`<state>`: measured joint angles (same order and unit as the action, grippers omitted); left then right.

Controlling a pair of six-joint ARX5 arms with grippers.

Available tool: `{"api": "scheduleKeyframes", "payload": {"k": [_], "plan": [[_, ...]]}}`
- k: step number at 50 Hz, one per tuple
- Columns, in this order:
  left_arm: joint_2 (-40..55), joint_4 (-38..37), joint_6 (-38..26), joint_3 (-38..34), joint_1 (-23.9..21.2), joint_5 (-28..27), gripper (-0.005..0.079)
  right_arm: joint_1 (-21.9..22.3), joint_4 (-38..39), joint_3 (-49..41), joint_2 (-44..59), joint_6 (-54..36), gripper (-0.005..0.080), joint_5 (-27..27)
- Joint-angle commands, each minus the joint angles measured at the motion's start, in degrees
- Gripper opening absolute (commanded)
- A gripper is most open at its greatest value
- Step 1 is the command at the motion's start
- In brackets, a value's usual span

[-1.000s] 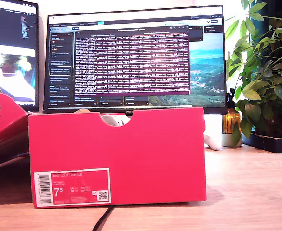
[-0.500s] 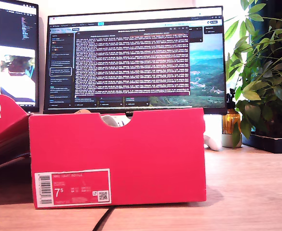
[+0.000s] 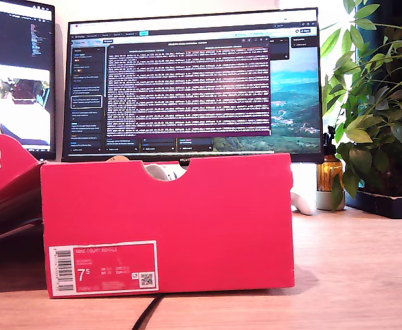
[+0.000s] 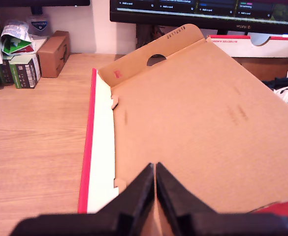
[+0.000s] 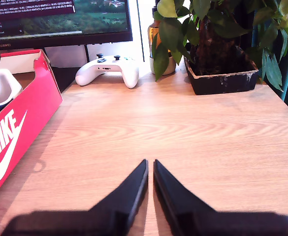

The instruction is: Pack the blue shoes by picking the first shoe and placing it inside the red shoebox, left side, then picking and rotating the second shoe and placing it in the shoebox

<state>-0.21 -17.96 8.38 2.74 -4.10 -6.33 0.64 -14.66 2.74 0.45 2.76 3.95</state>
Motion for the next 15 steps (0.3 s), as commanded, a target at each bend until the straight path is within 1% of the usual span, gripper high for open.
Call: {"api": "scheduleKeyframes", "payload": {"k": [1, 15], "plan": [[-0.46, -1.81, 0.22, -1.22, -0.15, -0.26, -0.0019, -0.35, 0.57, -0.68, -0.35, 0.2, -0.0013, -0.02], [-0.46, -1.77, 0.81, -1.22, -0.15, -0.26, -0.0019, -0.35, 0.57, -0.68, -0.35, 0.2, -0.0012, -0.02]]}}
